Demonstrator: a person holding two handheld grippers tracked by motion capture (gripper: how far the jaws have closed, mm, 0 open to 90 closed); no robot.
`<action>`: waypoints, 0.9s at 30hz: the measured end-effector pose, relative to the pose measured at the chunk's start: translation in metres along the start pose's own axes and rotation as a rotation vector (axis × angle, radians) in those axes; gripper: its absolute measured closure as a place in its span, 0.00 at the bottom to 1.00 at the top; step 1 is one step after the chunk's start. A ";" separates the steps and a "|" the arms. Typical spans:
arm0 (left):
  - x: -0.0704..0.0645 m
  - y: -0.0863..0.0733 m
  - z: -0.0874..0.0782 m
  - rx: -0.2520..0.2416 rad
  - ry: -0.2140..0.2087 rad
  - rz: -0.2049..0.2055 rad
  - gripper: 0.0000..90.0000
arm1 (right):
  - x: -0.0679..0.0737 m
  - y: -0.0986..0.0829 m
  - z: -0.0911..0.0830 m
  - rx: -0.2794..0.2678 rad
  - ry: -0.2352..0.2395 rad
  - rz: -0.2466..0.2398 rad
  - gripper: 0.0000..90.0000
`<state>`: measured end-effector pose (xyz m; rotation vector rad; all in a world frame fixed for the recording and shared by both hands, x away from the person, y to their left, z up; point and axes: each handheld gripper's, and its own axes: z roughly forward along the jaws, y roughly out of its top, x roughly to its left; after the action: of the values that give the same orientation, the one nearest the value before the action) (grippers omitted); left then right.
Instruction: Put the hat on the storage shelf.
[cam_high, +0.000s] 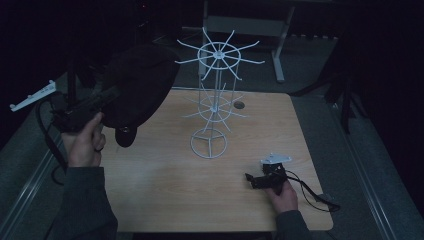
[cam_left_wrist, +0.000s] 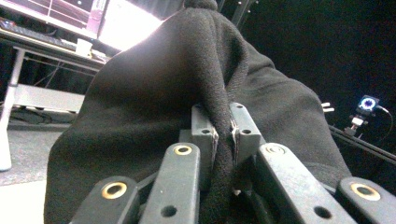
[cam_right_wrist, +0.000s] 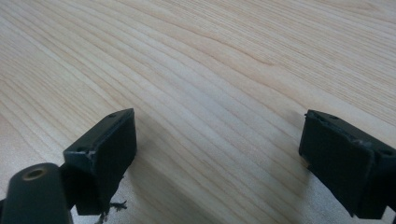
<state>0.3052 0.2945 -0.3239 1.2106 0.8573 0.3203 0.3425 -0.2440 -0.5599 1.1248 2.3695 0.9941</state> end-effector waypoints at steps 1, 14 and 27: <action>0.000 0.000 0.000 -0.003 0.003 -0.001 0.94 | 0.000 0.000 0.000 0.000 0.000 0.000 0.12; 0.005 0.006 -0.004 -0.029 0.027 -0.004 0.94 | 0.000 0.000 0.000 -0.001 -0.002 -0.001 0.12; 0.007 0.008 -0.006 -0.045 0.061 -0.001 0.94 | 0.000 0.000 0.000 -0.001 -0.001 -0.002 0.12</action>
<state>0.3070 0.3065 -0.3198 1.1635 0.8990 0.3761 0.3426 -0.2441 -0.5600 1.1225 2.3684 0.9936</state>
